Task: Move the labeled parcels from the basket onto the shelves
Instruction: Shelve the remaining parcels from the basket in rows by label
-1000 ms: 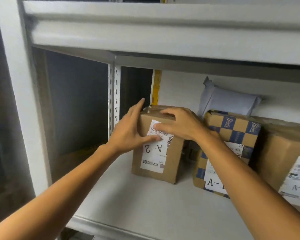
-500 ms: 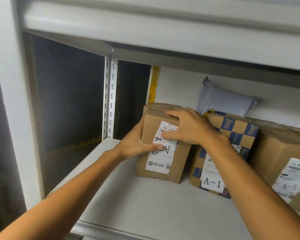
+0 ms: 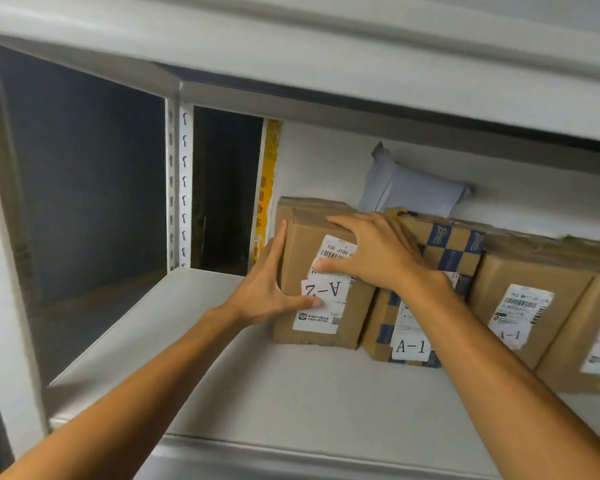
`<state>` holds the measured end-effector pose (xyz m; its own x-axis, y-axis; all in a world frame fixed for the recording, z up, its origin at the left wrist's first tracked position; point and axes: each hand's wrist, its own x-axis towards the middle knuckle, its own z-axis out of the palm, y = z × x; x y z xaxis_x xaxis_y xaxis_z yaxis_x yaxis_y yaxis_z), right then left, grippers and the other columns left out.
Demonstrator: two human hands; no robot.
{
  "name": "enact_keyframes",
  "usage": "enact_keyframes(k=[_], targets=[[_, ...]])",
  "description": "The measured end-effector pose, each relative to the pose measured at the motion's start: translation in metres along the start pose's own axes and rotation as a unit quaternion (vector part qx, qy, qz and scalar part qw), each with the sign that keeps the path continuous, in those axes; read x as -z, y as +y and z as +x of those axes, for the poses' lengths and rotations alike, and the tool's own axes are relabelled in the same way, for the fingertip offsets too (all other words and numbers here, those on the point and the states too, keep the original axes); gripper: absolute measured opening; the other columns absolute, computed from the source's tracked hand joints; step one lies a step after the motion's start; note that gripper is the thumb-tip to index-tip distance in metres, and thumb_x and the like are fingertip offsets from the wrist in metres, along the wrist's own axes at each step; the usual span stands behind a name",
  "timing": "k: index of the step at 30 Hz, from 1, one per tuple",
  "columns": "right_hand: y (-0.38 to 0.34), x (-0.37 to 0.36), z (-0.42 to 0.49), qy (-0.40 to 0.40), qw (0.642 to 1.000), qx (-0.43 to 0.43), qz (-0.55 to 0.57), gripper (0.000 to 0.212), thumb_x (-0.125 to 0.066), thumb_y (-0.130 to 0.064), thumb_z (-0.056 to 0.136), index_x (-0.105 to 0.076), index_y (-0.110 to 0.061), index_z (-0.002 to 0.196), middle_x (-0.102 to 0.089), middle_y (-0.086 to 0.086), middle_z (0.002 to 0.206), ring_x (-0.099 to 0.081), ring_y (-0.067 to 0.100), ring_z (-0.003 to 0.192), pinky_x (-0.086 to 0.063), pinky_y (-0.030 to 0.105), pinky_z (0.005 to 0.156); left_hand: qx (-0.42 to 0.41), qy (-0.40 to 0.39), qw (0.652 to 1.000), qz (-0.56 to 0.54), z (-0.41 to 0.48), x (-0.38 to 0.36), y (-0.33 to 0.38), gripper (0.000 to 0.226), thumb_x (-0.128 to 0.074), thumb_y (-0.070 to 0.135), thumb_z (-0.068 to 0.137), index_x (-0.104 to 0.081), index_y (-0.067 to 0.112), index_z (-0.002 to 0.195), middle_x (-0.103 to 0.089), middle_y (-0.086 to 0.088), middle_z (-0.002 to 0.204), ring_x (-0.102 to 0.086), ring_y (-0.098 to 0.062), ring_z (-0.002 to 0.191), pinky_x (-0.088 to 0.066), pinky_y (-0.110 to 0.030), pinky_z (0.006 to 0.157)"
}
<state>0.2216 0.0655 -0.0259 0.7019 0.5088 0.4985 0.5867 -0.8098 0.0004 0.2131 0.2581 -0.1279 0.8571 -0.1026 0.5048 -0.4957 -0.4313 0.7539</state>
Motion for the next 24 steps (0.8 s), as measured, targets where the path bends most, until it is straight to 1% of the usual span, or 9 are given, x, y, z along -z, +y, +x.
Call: enact_keyframes(k=[2,5,6,8,9,11,15,20,24], targets=[[0.004,0.000,-0.003,0.011,1.000,0.011,-0.020,0.090,-0.068,-0.071,0.068,-0.040,-0.031,0.144,-0.045,-0.004,0.147,-0.039,0.019,0.134,-0.029,0.037,0.109,0.002,0.009,1.000,0.006,0.002,-0.004,0.000,0.127,-0.085,0.053,0.060,0.009,0.053,0.145,-0.039,0.011,0.145,-0.051,-0.011,0.124,-0.053,-0.043,0.094],[0.017,-0.006,-0.008,0.044,0.998,0.044,-0.024,0.078,-0.064,-0.065,0.077,-0.045,-0.025,0.142,-0.048,-0.002,0.144,-0.040,0.018,0.133,-0.028,0.035,0.109,0.008,0.008,1.000,-0.005,0.007,-0.012,0.000,0.122,-0.085,0.041,0.065,0.003,0.045,0.149,-0.049,0.017,0.134,-0.054,0.004,0.116,-0.055,-0.024,0.085],[0.021,-0.009,-0.011,0.087,0.994,0.065,-0.024,0.069,-0.061,-0.062,0.082,-0.051,-0.022,0.137,-0.053,0.000,0.139,-0.044,0.020,0.131,-0.028,0.036,0.109,0.010,0.009,1.000,-0.007,0.007,-0.014,0.000,0.120,-0.085,0.039,0.066,0.001,0.042,0.150,-0.051,0.019,0.130,-0.054,0.007,0.113,-0.055,-0.019,0.080],[0.031,-0.017,-0.016,0.206,0.974,0.093,-0.032,0.051,-0.055,-0.048,0.088,-0.061,-0.014,0.126,-0.062,0.005,0.127,-0.051,0.025,0.124,-0.027,0.040,0.110,0.015,0.010,1.000,-0.010,0.010,-0.014,0.000,0.118,-0.084,0.038,0.064,-0.004,0.039,0.151,-0.054,0.020,0.125,-0.056,0.009,0.109,-0.056,-0.017,0.077],[0.036,-0.020,-0.018,0.255,0.962,0.085,-0.037,0.045,-0.052,-0.041,0.089,-0.063,-0.012,0.122,-0.064,0.006,0.123,-0.053,0.026,0.122,-0.027,0.043,0.112,0.018,0.011,1.000,-0.014,0.010,-0.014,0.001,0.118,-0.084,0.037,0.064,-0.006,0.037,0.151,-0.056,0.020,0.124,-0.057,0.010,0.107,-0.056,-0.017,0.077],[0.046,-0.024,-0.023,0.300,0.951,0.038,-0.055,0.040,-0.049,-0.033,0.089,-0.064,-0.010,0.117,-0.065,0.008,0.119,-0.054,0.028,0.118,-0.029,0.048,0.112,0.019,0.015,1.000,-0.019,0.012,-0.016,0.003,0.117,-0.084,0.034,0.063,-0.007,0.036,0.151,-0.056,0.021,0.122,-0.058,0.010,0.106,-0.056,-0.016,0.074],[0.064,-0.033,-0.029,0.313,0.946,0.014,-0.085,0.035,-0.043,-0.028,0.093,-0.065,-0.009,0.112,-0.062,0.009,0.120,-0.052,0.027,0.116,-0.026,0.045,0.114,0.022,0.025,0.999,-0.029,0.015,-0.027,0.004,0.116,-0.085,0.035,0.061,-0.012,0.035,0.151,-0.057,0.014,0.125,-0.061,0.004,0.105,-0.055,-0.017,0.066],[0.069,-0.039,-0.025,0.352,0.933,0.001,-0.076,0.032,-0.039,-0.017,0.094,-0.067,-0.006,0.104,-0.063,0.012,0.115,-0.055,0.029,0.115,-0.023,0.045,0.115,0.018,0.028,0.999,-0.023,0.018,-0.033,0.001,0.115,-0.086,0.037,0.060,-0.015,0.032,0.151,-0.058,0.010,0.127,-0.062,-0.006,0.108,-0.055,-0.016,0.068],[0.060,-0.041,-0.026,0.349,0.937,-0.008,-0.025,0.038,-0.036,-0.017,0.094,-0.062,-0.004,0.117,-0.056,0.015,0.131,-0.044,0.031,0.132,-0.011,0.045,0.120,0.023,0.030,0.999,-0.032,0.012,-0.034,-0.001,0.119,-0.087,0.042,0.058,-0.012,0.035,0.150,-0.058,0.012,0.128,-0.061,-0.006,0.111,-0.055,-0.015,0.074]])
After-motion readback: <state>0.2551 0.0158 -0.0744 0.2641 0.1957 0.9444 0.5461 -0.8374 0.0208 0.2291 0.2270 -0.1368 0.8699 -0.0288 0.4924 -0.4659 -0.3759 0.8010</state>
